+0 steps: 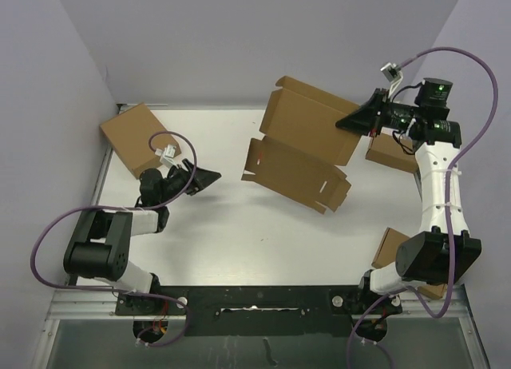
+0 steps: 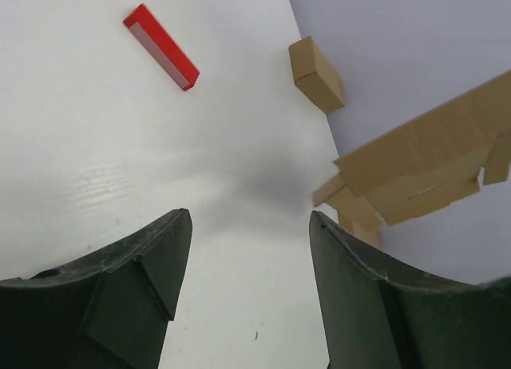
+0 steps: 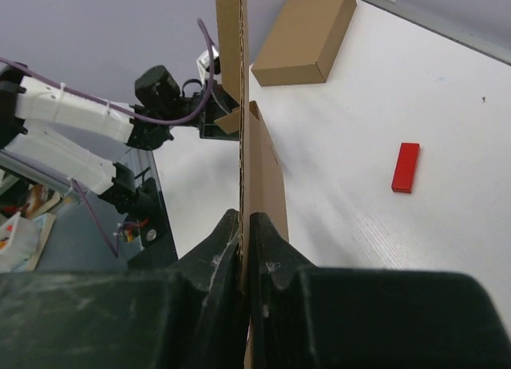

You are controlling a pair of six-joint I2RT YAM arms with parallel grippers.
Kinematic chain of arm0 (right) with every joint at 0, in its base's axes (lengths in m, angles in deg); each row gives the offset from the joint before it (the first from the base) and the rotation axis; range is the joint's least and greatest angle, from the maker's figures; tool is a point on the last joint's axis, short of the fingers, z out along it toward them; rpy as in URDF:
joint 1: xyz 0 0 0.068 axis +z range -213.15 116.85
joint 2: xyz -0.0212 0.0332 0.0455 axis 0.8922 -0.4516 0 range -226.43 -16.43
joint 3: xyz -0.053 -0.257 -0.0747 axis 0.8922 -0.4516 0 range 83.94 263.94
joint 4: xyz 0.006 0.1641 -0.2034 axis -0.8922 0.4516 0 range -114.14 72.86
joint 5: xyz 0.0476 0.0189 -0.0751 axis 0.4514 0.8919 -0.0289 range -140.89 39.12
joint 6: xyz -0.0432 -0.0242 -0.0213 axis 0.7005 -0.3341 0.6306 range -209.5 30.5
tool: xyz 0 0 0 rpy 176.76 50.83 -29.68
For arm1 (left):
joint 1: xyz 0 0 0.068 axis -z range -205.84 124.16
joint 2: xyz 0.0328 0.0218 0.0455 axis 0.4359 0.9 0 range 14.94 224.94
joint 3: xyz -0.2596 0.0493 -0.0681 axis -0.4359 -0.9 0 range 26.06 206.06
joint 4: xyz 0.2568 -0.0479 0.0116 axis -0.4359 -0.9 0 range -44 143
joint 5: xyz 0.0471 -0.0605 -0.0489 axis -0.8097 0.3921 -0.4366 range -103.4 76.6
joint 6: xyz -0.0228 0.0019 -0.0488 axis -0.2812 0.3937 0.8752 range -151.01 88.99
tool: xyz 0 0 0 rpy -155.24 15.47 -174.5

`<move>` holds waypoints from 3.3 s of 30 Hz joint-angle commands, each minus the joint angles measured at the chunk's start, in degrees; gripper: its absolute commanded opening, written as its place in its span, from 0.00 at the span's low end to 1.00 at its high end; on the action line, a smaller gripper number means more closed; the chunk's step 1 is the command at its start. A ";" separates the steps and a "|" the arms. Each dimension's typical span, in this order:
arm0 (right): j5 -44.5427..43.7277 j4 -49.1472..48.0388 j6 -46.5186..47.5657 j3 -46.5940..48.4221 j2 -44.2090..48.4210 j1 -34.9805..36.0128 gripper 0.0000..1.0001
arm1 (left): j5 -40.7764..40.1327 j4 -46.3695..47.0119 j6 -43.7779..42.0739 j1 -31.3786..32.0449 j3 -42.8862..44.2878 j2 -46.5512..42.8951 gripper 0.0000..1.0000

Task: Fold the paper box

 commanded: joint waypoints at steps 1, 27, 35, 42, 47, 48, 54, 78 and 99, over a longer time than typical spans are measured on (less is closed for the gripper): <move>2.46 -11.66 -16.19 3.94 -0.20 -0.53 0.00 | -3.84 8.96 7.06 0.50 0.17 4.52 0.59; 5.85 -80.85 -76.48 -3.17 -2.09 -4.48 0.00 | -12.71 32.49 23.51 7.69 8.05 14.88 0.55; 5.76 -81.87 -77.55 -3.52 -1.52 -4.47 0.00 | -14.29 31.87 26.95 8.82 10.80 15.07 0.54; 5.67 -82.40 -78.03 -3.92 -1.37 -4.47 0.00 | -10.94 32.55 25.26 11.01 13.99 14.24 0.53; 5.66 -82.83 -78.25 -3.87 -1.35 -4.49 0.00 | -7.23 32.58 24.05 11.42 15.07 13.45 0.51; 5.60 -82.84 -78.25 -3.87 -1.23 -4.52 0.00 | -6.40 32.58 24.00 11.39 15.29 13.44 0.50; 5.54 -83.53 -78.68 -3.79 -1.34 -4.97 0.00 | -2.38 32.57 23.43 11.33 15.57 13.11 0.48; 5.41 -83.94 -78.22 -4.90 -1.23 -5.20 0.00 | -2.46 32.32 12.42 9.21 8.11 3.60 0.51; 5.15 -83.02 -77.37 -6.33 -0.25 -5.20 0.00 | -0.45 31.75 -0.88 12.30 3.10 -5.21 0.53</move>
